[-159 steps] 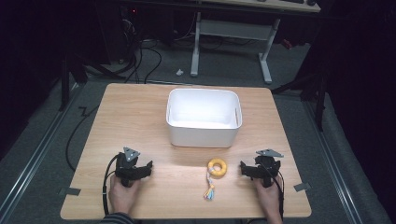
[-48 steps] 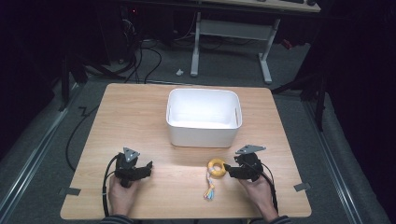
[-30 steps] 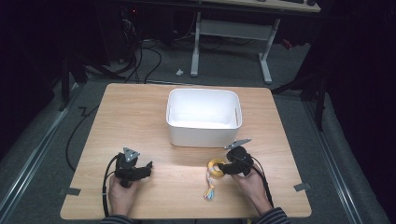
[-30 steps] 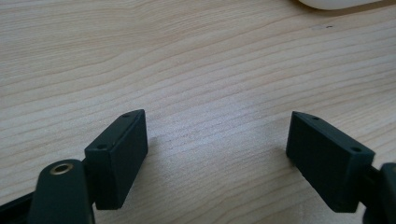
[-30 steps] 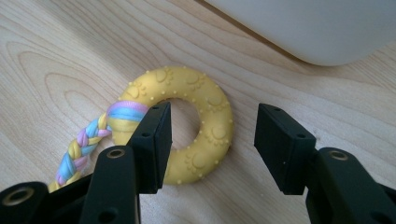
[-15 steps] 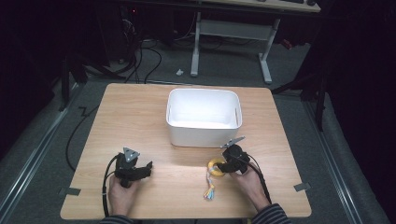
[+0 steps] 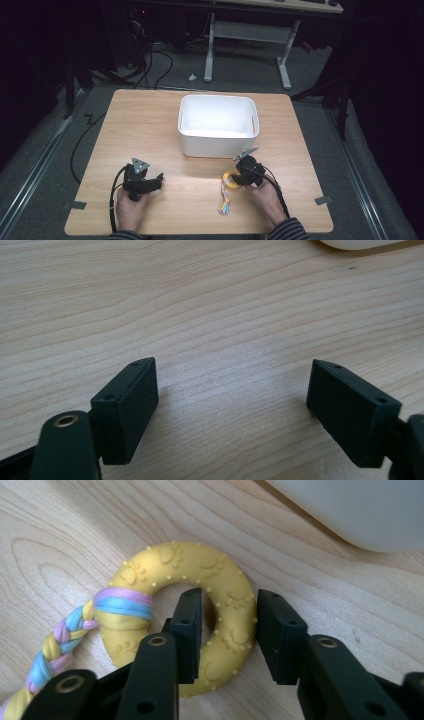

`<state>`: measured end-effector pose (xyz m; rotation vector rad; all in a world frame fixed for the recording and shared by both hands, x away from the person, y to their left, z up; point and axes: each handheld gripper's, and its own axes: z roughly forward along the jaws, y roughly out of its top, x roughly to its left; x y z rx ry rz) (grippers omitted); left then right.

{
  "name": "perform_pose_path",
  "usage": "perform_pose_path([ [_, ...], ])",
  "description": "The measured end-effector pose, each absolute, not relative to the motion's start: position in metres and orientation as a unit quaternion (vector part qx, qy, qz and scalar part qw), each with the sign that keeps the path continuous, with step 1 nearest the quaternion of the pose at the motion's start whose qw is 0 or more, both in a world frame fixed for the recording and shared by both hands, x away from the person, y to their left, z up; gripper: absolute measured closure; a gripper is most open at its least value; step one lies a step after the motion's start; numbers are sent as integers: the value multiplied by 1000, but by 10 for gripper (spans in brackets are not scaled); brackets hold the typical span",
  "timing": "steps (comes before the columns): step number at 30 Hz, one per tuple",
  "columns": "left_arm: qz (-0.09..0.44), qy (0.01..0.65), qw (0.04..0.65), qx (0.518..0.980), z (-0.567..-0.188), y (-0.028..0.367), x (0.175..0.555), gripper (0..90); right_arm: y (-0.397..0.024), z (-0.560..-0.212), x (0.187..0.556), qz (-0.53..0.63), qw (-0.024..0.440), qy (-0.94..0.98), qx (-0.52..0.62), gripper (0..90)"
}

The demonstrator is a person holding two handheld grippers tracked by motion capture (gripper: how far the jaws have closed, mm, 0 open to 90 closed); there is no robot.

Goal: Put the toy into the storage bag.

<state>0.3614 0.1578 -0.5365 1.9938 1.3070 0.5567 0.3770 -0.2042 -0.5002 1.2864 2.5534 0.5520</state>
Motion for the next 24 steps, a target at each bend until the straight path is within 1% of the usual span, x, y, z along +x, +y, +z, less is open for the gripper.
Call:
perform_pose_path([
  [11,214,502,340,766,-537,158,361,210,-208,-500,378,196,99,871,440,659],
  [13,214,502,340,766,-537,158,361,210,-211,-497,377,201,97,869,441,672],
  [24,214,502,340,766,-537,158,361,210,-224,-494,371,224,86,862,448,677],
])
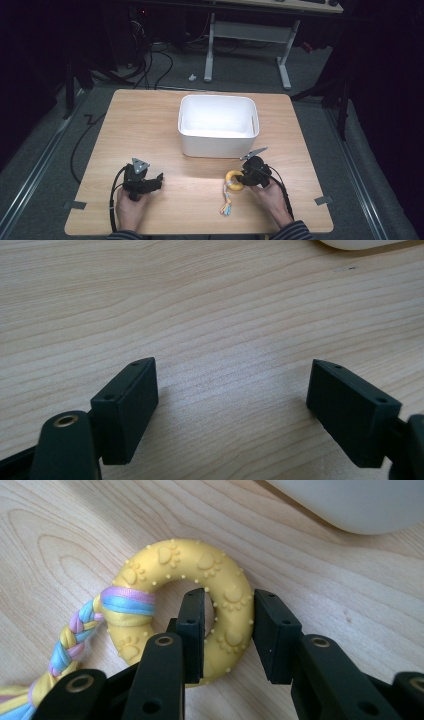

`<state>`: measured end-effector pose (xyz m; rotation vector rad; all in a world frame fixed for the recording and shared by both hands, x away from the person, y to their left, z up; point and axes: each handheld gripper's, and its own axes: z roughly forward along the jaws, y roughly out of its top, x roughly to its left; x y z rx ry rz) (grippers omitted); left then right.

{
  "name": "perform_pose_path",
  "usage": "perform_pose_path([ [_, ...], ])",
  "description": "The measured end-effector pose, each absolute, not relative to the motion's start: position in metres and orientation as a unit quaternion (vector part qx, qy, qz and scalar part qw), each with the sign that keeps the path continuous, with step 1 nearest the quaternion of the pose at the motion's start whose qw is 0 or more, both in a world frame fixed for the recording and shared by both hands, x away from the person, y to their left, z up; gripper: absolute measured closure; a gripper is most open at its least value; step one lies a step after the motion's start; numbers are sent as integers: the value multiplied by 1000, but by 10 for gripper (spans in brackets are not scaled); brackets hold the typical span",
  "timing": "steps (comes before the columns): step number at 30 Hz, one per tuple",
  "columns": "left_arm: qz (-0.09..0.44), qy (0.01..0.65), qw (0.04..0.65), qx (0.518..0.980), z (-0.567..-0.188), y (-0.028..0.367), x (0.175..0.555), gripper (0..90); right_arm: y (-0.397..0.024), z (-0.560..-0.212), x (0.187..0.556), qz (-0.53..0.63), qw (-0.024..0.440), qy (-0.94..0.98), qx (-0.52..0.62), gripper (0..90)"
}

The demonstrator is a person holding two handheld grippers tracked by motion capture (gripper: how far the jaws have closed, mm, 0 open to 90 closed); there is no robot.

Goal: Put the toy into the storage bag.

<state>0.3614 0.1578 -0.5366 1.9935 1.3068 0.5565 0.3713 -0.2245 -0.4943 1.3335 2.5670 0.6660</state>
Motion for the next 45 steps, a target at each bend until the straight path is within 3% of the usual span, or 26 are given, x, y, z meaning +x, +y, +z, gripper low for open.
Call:
perform_pose_path([
  [28,214,502,340,766,-537,158,361,209,-280,-453,337,250,121,842,462,678],
  [45,214,502,340,766,-537,158,361,209,-285,-427,333,254,142,842,455,678],
])
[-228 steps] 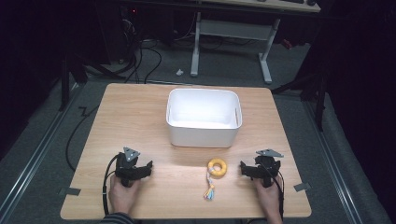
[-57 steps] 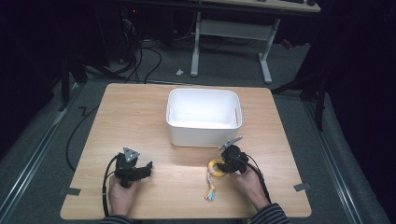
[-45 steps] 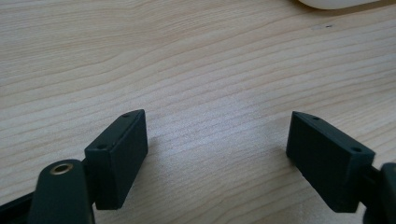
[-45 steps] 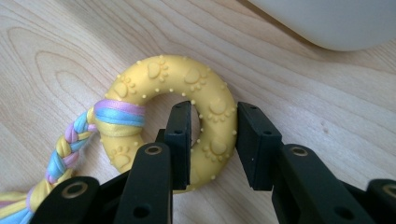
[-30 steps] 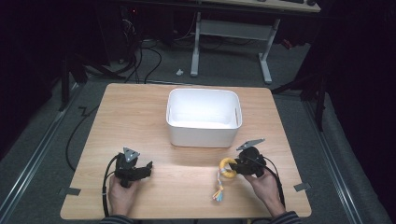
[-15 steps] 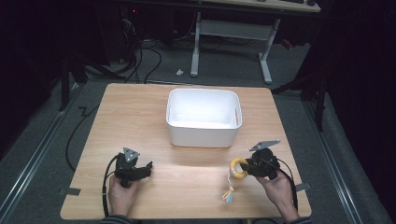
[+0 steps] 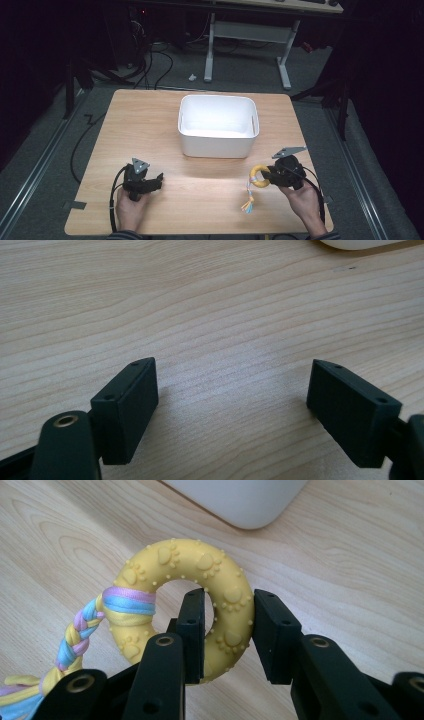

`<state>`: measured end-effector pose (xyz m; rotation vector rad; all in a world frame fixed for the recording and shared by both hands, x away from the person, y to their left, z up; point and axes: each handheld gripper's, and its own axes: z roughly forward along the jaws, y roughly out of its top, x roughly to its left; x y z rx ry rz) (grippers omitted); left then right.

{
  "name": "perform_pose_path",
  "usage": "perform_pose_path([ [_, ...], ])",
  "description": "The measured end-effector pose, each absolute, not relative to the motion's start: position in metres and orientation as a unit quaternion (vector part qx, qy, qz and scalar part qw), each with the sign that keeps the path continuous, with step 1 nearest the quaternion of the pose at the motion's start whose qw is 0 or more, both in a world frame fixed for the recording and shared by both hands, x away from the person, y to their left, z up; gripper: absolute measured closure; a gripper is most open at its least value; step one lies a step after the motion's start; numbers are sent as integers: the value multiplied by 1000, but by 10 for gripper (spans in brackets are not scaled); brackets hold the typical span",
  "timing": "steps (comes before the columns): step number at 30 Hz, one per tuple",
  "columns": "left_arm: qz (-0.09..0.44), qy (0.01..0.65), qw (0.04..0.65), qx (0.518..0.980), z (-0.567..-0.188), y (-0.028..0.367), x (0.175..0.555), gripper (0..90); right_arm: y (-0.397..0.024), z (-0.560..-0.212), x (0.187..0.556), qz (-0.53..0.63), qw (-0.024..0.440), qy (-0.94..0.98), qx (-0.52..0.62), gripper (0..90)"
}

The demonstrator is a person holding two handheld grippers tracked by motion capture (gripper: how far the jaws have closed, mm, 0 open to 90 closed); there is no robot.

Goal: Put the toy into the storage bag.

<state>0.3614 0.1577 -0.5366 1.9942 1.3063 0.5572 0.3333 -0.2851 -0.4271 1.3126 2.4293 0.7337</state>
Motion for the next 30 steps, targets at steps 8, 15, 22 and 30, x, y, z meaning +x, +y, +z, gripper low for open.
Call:
perform_pose_path([
  [8,214,502,340,766,-537,158,361,209,-280,-412,338,257,148,847,441,679],
  [15,214,502,340,766,-537,158,361,209,-280,-394,340,273,142,847,433,679],
  [22,214,502,340,766,-537,158,361,208,-277,-381,343,281,147,847,426,679],
  [30,214,502,340,766,-537,158,361,208,-278,-370,350,291,141,845,427,679],
])
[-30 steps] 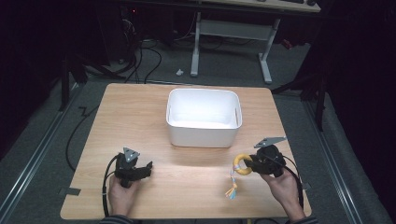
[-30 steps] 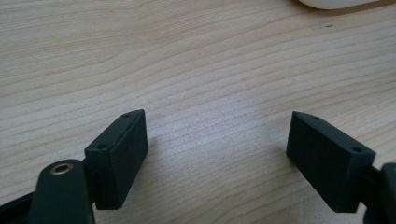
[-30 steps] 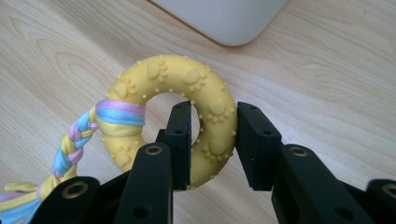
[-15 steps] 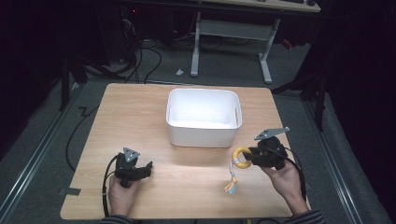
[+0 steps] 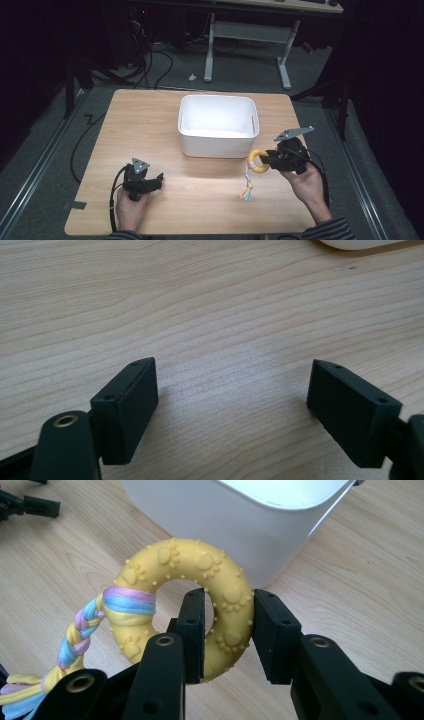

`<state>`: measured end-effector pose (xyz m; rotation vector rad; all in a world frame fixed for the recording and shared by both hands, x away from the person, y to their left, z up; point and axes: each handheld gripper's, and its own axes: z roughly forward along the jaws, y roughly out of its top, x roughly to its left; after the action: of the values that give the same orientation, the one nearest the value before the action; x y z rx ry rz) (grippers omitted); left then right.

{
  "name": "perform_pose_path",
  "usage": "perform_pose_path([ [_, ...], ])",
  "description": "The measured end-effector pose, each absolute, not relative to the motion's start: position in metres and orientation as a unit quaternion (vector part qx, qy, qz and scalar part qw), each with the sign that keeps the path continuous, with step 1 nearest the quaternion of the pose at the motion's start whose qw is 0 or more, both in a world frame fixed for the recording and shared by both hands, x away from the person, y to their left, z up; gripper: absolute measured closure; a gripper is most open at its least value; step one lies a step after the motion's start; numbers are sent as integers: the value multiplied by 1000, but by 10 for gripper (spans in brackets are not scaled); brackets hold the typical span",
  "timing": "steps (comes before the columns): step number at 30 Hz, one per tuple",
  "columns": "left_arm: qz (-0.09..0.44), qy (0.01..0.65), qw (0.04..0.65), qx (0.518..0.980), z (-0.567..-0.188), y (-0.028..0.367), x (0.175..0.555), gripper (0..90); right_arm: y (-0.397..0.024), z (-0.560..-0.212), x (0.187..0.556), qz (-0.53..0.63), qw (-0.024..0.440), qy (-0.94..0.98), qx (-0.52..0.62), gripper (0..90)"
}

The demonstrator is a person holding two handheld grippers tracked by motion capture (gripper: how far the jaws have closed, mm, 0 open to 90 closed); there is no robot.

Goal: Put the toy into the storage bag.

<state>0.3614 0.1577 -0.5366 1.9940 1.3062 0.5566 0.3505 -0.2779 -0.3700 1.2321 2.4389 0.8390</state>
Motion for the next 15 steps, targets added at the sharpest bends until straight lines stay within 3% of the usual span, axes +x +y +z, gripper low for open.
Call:
perform_pose_path([
  [15,214,502,340,766,-537,158,361,207,-275,-350,366,299,144,842,426,680],
])
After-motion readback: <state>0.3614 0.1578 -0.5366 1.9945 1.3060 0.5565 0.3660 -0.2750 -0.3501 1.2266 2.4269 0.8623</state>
